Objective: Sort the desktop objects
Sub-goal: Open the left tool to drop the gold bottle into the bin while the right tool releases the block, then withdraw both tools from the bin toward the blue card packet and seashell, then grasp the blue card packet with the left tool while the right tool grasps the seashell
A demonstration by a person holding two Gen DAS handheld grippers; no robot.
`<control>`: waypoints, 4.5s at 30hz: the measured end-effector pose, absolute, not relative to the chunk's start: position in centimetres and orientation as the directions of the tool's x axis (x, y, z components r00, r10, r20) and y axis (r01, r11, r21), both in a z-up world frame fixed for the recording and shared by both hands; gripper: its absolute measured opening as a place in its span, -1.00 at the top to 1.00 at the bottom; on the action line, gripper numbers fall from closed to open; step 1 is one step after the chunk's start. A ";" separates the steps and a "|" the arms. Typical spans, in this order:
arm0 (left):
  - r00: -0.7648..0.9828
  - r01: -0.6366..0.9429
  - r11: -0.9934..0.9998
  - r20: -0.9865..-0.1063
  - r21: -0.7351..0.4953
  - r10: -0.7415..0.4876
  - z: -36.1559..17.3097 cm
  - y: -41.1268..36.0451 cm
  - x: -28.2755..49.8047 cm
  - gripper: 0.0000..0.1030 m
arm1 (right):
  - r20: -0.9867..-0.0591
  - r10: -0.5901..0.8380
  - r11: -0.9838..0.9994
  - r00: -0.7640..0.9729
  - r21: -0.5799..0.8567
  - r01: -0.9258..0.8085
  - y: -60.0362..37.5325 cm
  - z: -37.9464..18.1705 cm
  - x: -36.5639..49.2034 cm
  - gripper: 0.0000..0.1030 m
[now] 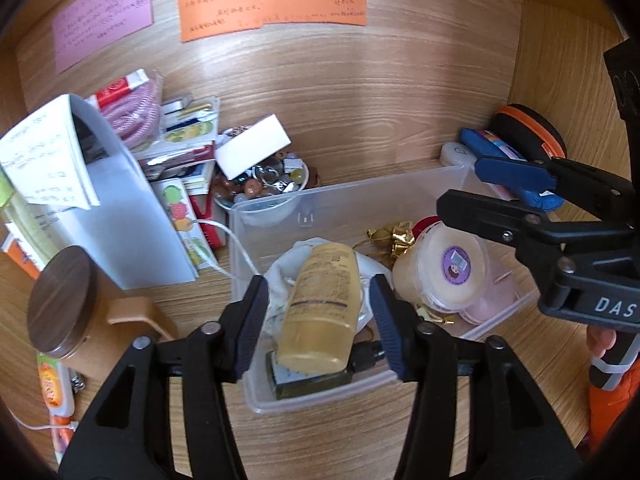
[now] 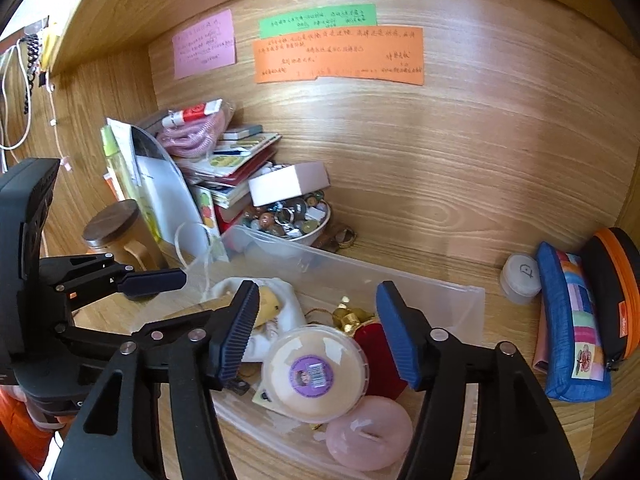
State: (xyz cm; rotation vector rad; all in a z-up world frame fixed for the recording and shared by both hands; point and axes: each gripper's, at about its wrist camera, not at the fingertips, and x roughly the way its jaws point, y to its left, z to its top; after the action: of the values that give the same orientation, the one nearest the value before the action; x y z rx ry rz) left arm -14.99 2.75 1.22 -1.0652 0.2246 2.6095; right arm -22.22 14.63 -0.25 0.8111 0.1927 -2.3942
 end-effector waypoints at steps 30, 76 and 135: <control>-0.758 -0.229 -0.971 -0.639 0.073 0.130 2.8 -0.6 -6.7 -0.94 | -0.609 -0.441 -0.827 -0.659 -0.009 0.562 16.8 -0.2 -13.8 -0.38; -0.632 -0.250 -0.968 -0.764 0.037 0.134 -7.1 0.9 1.7 -0.40 | -0.711 -0.442 -0.809 -0.547 0.053 0.585 18.9 -10.7 -4.0 -0.01; -0.751 -0.300 -0.953 -0.627 0.047 0.206 -0.3 2.6 0.7 0.49 | -0.596 -0.444 -0.848 -0.669 0.040 0.528 21.5 -3.6 -6.5 0.42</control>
State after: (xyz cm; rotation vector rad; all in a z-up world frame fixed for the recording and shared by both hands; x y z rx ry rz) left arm 0.70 2.59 -0.34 -0.9430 0.2100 2.7024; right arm -6.52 21.50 -3.55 0.8289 0.1833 -2.4591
